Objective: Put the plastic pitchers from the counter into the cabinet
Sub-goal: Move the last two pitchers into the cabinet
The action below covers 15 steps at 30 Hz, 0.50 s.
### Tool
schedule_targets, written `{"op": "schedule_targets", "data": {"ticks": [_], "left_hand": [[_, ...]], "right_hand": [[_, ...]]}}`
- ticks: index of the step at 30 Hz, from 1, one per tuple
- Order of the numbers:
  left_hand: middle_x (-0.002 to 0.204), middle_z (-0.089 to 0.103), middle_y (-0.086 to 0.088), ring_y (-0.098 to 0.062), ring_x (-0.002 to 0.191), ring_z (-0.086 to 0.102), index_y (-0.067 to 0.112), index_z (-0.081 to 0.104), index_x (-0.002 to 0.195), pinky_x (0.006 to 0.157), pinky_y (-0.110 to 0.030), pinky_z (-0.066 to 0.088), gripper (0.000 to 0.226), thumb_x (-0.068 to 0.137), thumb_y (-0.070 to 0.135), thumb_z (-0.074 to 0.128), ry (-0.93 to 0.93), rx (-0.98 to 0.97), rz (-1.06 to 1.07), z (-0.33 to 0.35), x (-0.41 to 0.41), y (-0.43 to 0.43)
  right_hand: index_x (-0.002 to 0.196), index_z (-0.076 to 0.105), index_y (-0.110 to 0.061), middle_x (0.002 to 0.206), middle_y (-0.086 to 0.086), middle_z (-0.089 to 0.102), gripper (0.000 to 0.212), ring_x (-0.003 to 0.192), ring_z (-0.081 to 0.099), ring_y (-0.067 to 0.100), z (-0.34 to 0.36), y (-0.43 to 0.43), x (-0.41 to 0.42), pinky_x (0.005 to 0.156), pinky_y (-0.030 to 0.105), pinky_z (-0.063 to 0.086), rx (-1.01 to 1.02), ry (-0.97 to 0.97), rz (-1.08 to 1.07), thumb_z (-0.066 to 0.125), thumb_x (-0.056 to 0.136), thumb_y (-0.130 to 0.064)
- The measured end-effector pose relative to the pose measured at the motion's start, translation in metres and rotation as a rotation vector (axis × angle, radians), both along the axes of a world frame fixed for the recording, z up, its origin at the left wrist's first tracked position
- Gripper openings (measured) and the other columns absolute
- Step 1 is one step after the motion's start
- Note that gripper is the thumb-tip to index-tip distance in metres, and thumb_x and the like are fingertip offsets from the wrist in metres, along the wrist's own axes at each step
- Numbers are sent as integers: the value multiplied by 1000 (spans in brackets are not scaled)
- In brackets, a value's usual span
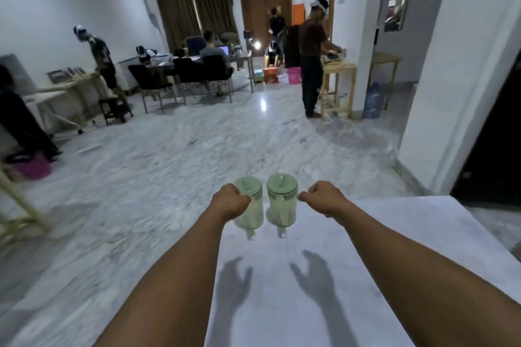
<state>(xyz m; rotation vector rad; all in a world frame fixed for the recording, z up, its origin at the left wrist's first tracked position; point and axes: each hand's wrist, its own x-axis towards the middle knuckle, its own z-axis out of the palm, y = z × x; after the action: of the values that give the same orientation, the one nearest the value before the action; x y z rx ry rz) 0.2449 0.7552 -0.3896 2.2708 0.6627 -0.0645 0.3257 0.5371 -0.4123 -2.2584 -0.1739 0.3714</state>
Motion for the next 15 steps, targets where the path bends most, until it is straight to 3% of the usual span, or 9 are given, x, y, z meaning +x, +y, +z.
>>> {"op": "schedule_targets", "data": {"ticks": [2,5,7,10,12,15], "left_hand": [[127,59,-16,-34,121,56,5,55,126,82,-30,40,41,95,30,61,62,-17,78,-34,22,18],[149,48,-17,-34,134,49,3,43,144,95,-32,41,66,93,37,66,147,-81,161,-85,50,29],[147,51,-16,-34,132,52,4,44,144,101,-35,44,73,88,41,72,187,-138,197,-115,65,30],[131,64,-13,-29,113,64,9,51,139,98,-36,51,77,77,43,81,196,-236,251,-150,82,29],[121,70,-9,-25,101,67,11,60,130,93,-35,53,67,74,40,84,173,-282,274,-164,94,27],[116,74,-3,-27,106,68,18,70,120,97,-42,54,57,70,43,83,119,-319,309,-175,109,21]], "right_hand": [[62,35,-18,61,0,36,45,55,37,19,-40,27,29,49,29,29,-1,109,-11,67,81,-41],[85,51,-12,87,4,53,40,82,54,25,-91,55,63,61,30,42,28,289,-54,71,76,-45],[102,58,-8,102,8,60,51,96,60,27,-118,68,80,74,34,48,56,364,-88,75,72,-46],[111,67,-6,107,11,69,68,97,66,28,-147,80,94,80,36,55,83,432,-123,80,60,-50],[110,69,-7,103,12,71,69,92,67,27,-159,84,102,78,36,57,96,453,-131,80,57,-49],[112,68,-6,104,13,70,56,94,67,29,-160,87,109,81,37,56,114,439,-128,76,65,-37]]}}
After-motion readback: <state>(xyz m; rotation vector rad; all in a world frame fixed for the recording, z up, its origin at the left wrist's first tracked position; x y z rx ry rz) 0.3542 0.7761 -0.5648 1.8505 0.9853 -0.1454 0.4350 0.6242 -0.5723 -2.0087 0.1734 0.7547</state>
